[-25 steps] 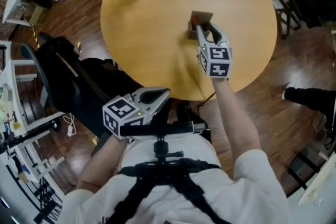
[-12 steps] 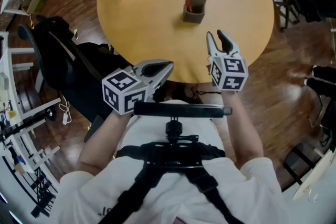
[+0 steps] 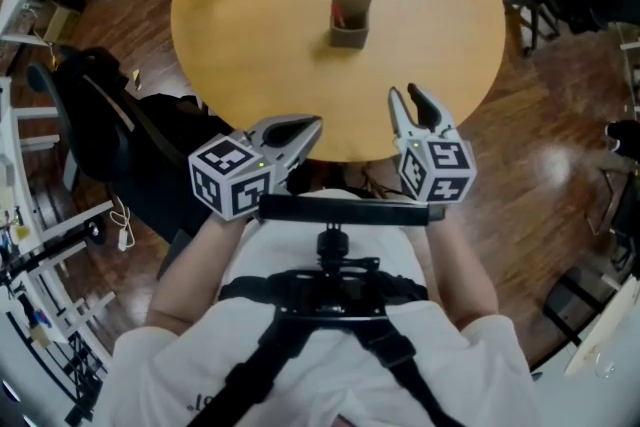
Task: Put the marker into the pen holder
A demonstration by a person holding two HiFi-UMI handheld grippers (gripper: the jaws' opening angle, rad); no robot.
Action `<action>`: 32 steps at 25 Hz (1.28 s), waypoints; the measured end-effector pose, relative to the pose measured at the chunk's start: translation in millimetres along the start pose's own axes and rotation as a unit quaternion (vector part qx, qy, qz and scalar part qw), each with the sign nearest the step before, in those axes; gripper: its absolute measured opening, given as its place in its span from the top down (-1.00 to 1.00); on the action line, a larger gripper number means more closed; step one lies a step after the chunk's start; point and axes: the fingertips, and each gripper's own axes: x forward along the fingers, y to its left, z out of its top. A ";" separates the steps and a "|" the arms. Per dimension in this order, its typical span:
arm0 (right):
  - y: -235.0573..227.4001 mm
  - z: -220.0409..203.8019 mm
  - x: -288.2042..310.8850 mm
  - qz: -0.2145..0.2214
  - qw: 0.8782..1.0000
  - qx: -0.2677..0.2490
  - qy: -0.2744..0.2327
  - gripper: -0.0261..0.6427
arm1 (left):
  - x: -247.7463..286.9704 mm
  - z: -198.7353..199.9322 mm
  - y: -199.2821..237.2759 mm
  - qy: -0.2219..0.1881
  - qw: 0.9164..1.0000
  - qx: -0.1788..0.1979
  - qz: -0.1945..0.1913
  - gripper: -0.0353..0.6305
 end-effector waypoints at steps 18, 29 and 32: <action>-3.8 -57.2 -45.2 0.034 0.997 0.057 0.041 0.72 | 11.4 -8.0 -11.5 0.024 0.999 0.003 0.033 0.91; 5.7 -74.5 -38.4 0.059 0.994 0.082 0.049 0.82 | 19.2 -24.8 -28.5 0.056 0.998 0.020 0.035 0.91; 4.2 -72.5 -40.0 0.053 0.994 0.082 0.039 0.82 | 21.1 -28.5 -31.3 0.055 0.998 0.023 0.029 0.91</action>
